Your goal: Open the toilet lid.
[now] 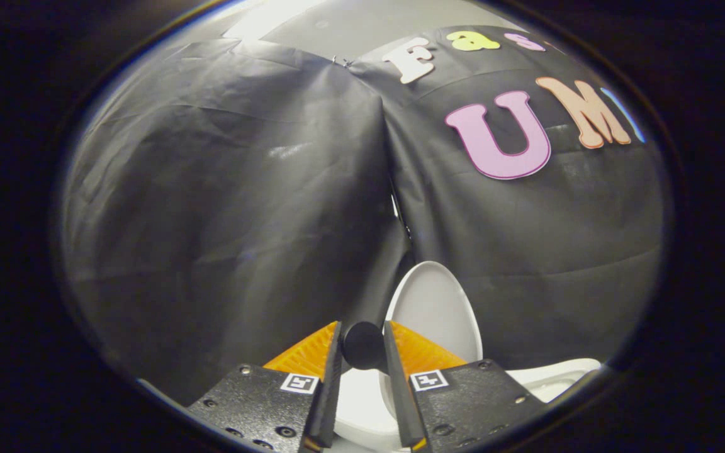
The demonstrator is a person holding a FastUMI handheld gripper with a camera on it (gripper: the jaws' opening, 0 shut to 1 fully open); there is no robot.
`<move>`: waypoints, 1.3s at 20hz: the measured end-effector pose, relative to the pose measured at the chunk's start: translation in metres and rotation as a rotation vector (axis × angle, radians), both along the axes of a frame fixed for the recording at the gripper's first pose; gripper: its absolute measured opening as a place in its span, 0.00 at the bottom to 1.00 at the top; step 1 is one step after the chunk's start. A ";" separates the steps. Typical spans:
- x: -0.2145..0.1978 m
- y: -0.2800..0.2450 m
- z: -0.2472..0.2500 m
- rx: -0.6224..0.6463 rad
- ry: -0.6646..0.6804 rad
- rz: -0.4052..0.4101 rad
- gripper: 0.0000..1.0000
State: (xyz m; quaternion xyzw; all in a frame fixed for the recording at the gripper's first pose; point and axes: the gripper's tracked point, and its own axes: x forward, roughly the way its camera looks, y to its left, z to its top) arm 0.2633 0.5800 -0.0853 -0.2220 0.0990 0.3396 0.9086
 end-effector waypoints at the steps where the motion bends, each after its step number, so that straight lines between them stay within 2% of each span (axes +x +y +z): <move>1: -0.003 0.002 0.009 0.012 -0.016 0.027 0.46; 6: -0.032 0.004 0.060 0.045 -0.129 0.092 0.59; 9: -0.041 -0.010 0.098 0.047 -0.215 0.076 0.61; 13: -0.041 -0.046 0.146 0.065 -0.304 -0.004 0.64; 15: -0.043 -0.071 0.167 0.067 -0.348 -0.041 0.69; 19: -0.055 -0.144 0.198 0.085 -0.404 -0.120 0.76; 22: -0.059 -0.214 0.231 0.113 -0.468 -0.215 0.76; 26: -0.074 -0.329 0.262 0.098 -0.532 -0.428 0.76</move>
